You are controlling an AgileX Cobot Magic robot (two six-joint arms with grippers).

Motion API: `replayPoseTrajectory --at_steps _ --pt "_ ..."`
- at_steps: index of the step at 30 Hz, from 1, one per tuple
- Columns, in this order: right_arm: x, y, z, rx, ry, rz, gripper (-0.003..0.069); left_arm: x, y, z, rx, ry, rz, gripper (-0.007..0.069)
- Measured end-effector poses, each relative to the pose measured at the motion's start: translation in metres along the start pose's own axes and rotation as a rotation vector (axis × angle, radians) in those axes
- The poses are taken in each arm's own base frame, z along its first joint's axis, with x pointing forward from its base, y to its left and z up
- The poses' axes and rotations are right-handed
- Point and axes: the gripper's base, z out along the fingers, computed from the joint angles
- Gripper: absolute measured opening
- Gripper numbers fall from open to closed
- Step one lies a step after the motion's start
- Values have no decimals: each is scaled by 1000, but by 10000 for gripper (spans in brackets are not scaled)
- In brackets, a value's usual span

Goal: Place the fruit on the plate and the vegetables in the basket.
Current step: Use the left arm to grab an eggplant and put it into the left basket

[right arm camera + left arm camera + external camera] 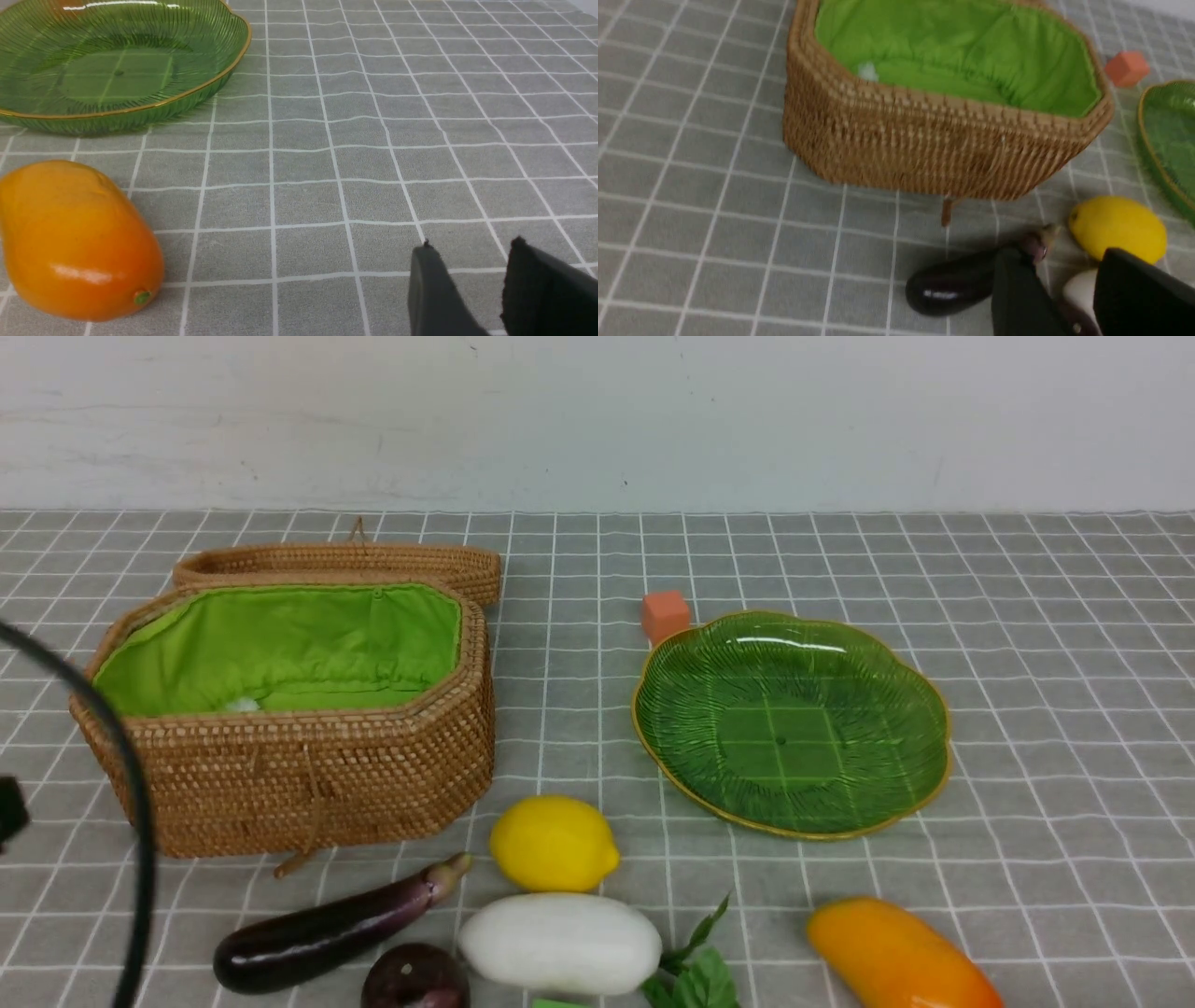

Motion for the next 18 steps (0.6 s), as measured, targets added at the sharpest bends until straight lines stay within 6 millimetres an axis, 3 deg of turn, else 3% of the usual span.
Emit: replayPoseTrajectory --at_steps 4,8,13,18 --pt "0 0 0 0 0 0 240 0 -2 27 -8 194 -28 241" --pt "0 0 0 0 0 0 240 -4 -13 48 33 313 101 271" --pt "0 0 0 0 0 0 240 3 -46 81 164 483 451 429" --pt "0 0 0 0 0 0 240 19 -51 124 131 585 640 591"
